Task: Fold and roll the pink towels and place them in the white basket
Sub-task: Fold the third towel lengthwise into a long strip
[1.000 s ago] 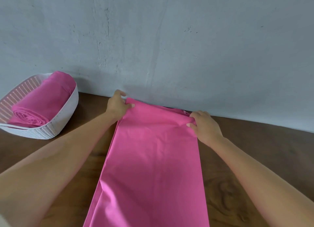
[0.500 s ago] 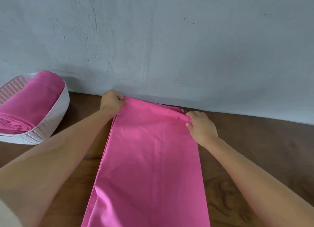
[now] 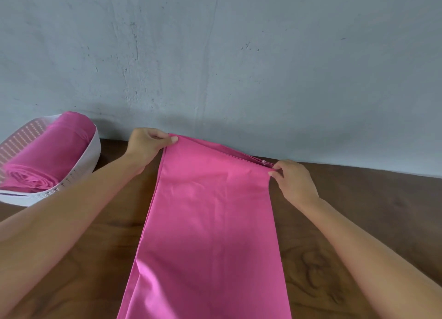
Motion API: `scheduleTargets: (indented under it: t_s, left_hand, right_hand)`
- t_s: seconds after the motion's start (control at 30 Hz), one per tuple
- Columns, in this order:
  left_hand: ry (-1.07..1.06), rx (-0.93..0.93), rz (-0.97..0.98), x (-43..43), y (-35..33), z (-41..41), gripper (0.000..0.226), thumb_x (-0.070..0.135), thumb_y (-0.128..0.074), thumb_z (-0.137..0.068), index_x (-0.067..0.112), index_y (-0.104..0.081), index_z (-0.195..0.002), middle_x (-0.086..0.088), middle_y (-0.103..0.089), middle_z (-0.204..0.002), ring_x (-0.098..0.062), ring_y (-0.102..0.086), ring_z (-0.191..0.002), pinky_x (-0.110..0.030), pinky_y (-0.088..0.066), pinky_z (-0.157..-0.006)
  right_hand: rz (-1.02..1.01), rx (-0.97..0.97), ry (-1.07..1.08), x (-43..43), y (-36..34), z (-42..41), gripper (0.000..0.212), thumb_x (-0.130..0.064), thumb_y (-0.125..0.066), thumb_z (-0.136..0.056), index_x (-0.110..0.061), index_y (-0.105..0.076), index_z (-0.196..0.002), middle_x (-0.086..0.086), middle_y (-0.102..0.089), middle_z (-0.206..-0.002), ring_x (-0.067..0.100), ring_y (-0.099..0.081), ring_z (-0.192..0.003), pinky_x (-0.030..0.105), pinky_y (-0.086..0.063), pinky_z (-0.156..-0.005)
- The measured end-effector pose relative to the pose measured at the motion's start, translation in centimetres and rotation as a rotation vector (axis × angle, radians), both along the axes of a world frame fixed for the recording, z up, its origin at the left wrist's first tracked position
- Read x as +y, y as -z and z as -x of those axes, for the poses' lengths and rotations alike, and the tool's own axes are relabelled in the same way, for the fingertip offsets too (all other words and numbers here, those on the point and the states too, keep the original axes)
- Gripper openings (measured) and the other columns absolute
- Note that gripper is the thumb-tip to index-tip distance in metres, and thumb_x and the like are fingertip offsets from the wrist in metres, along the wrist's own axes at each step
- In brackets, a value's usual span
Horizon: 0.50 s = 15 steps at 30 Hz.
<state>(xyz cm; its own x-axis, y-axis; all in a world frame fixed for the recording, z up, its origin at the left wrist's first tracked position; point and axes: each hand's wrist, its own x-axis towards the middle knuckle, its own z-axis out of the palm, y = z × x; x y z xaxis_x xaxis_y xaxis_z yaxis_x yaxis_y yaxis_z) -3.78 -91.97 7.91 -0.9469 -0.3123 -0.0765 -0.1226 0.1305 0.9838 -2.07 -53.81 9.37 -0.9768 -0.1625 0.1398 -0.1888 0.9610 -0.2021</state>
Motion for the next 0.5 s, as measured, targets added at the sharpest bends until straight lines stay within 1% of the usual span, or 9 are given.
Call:
scheduleTargets:
  t_s: [0.07,0.13,0.17,0.23,0.3,0.33,0.37,0.43,0.5]
  left_hand:
    - [0.044,0.041,-0.008,-0.1,-1.5,-2.3,0.019,0.015,-0.087,-0.077,0.001,-0.078,-0.086,-0.007,-0.076,-0.084,-0.01,-0.071,-0.077,-0.014,-0.055,-0.074]
    - [0.08,0.065,-0.016,-0.6,-2.3,-4.0,0.016,0.014,-0.087,-0.076,0.004,-0.078,-0.084,-0.008,-0.077,-0.085,-0.012,-0.072,-0.08,-0.018,-0.055,-0.077]
    - [0.09,0.075,-0.023,-0.7,-2.5,-4.8,0.015,0.013,-0.087,-0.075,0.004,-0.078,-0.083,-0.008,-0.077,-0.085,-0.012,-0.073,-0.08,-0.018,-0.055,-0.076]
    - [0.092,0.1,-0.034,-0.7,-2.8,-6.3,0.015,0.012,-0.087,-0.075,0.003,-0.078,-0.083,-0.007,-0.077,-0.082,-0.011,-0.071,-0.077,-0.014,-0.053,-0.073]
    - [0.078,0.123,-0.039,-0.8,-2.9,-7.7,0.015,0.011,-0.088,-0.075,0.002,-0.078,-0.082,-0.006,-0.076,-0.08,-0.008,-0.069,-0.073,-0.012,-0.052,-0.07]
    - [0.071,0.124,-0.041,-0.9,-2.9,-8.4,0.016,0.011,-0.088,-0.074,0.003,-0.078,-0.082,-0.005,-0.075,-0.08,-0.007,-0.069,-0.073,-0.012,-0.051,-0.07]
    - [0.07,0.122,-0.048,-0.9,-2.8,-9.1,0.017,0.012,-0.088,-0.074,0.002,-0.077,-0.083,-0.005,-0.075,-0.081,-0.007,-0.069,-0.074,-0.013,-0.052,-0.071]
    - [0.093,0.106,-0.049,-1.2,-2.5,-10.4,0.019,0.012,-0.088,-0.075,0.001,-0.078,-0.087,-0.008,-0.077,-0.087,-0.012,-0.072,-0.081,-0.018,-0.052,-0.077]
    - [0.13,0.09,-0.024,-1.2,-2.2,-12.0,0.017,0.013,-0.087,-0.075,0.004,-0.078,-0.086,-0.008,-0.077,-0.089,-0.014,-0.072,-0.086,-0.021,-0.051,-0.081]
  right_hand:
    - [0.031,0.026,-0.024,0.5,-0.4,-0.9,0.017,-0.026,-0.06,-0.101,-0.012,-0.069,-0.104,0.002,-0.067,-0.099,0.02,-0.061,-0.092,0.031,-0.039,-0.075]
    - [0.039,0.042,-0.063,0.9,-0.9,-2.0,0.019,-0.02,-0.056,-0.103,-0.011,-0.07,-0.111,0.004,-0.067,-0.103,0.022,-0.062,-0.098,0.029,-0.04,-0.076]
    - [0.033,0.049,-0.085,0.9,-1.2,-2.6,0.023,-0.017,-0.054,-0.104,-0.009,-0.071,-0.116,0.006,-0.067,-0.107,0.024,-0.061,-0.102,0.029,-0.04,-0.078]
    - [0.012,0.062,-0.115,0.9,-1.8,-4.0,0.028,-0.016,-0.052,-0.104,-0.007,-0.068,-0.125,0.009,-0.066,-0.113,0.024,-0.059,-0.108,0.029,-0.043,-0.085]
    - [-0.01,0.069,-0.107,1.0,-2.6,-5.2,0.029,-0.019,-0.055,-0.103,-0.01,-0.066,-0.129,0.006,-0.065,-0.118,0.022,-0.057,-0.113,0.032,-0.044,-0.094]
    - [-0.017,0.07,-0.097,1.1,-2.9,-5.9,0.029,-0.02,-0.057,-0.102,-0.011,-0.066,-0.129,0.005,-0.065,-0.118,0.022,-0.057,-0.114,0.033,-0.044,-0.095]
    - [-0.017,0.074,-0.089,1.4,-3.2,-6.5,0.028,-0.02,-0.058,-0.102,-0.012,-0.067,-0.127,0.004,-0.065,-0.117,0.021,-0.057,-0.113,0.033,-0.045,-0.094]
    - [-0.005,0.082,-0.08,1.8,-3.4,-7.9,0.025,-0.021,-0.058,-0.101,-0.013,-0.07,-0.122,0.002,-0.065,-0.109,0.019,-0.057,-0.105,0.033,-0.046,-0.086]
    - [-0.016,0.09,-0.07,2.2,-3.0,-9.9,0.023,-0.028,-0.058,-0.101,-0.016,-0.073,-0.114,-0.003,-0.065,-0.102,0.015,-0.057,-0.098,0.033,-0.048,-0.078]
